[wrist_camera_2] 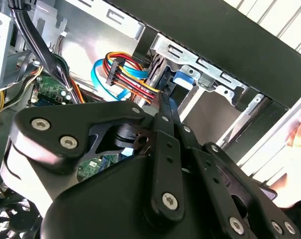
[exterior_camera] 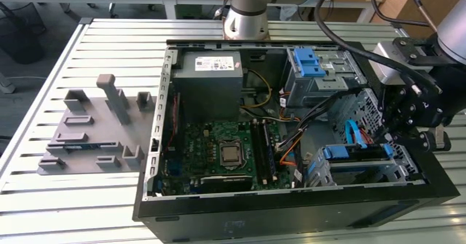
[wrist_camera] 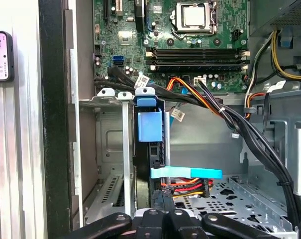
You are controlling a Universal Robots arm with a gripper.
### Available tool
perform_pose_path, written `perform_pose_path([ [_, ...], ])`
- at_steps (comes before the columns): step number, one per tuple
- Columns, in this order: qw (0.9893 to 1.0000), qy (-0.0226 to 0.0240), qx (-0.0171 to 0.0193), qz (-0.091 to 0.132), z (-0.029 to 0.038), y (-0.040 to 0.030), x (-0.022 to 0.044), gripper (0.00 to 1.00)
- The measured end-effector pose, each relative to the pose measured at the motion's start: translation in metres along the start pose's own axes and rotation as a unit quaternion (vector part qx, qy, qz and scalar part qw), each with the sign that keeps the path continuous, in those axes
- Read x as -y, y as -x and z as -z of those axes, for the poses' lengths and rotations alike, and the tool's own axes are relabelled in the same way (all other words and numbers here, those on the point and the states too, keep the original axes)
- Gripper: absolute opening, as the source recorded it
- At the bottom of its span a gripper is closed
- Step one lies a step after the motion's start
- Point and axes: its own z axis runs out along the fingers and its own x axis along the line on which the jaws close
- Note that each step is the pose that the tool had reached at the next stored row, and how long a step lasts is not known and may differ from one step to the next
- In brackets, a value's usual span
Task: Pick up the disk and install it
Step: 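Insert the second disk wire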
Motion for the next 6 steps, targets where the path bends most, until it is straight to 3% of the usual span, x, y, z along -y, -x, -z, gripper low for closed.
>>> perform_pose_path([
  [6, 1.0000, 0.0000, 0.0002, 0.000, 0.0000, 0.0000, 0.0000, 0.11],
])
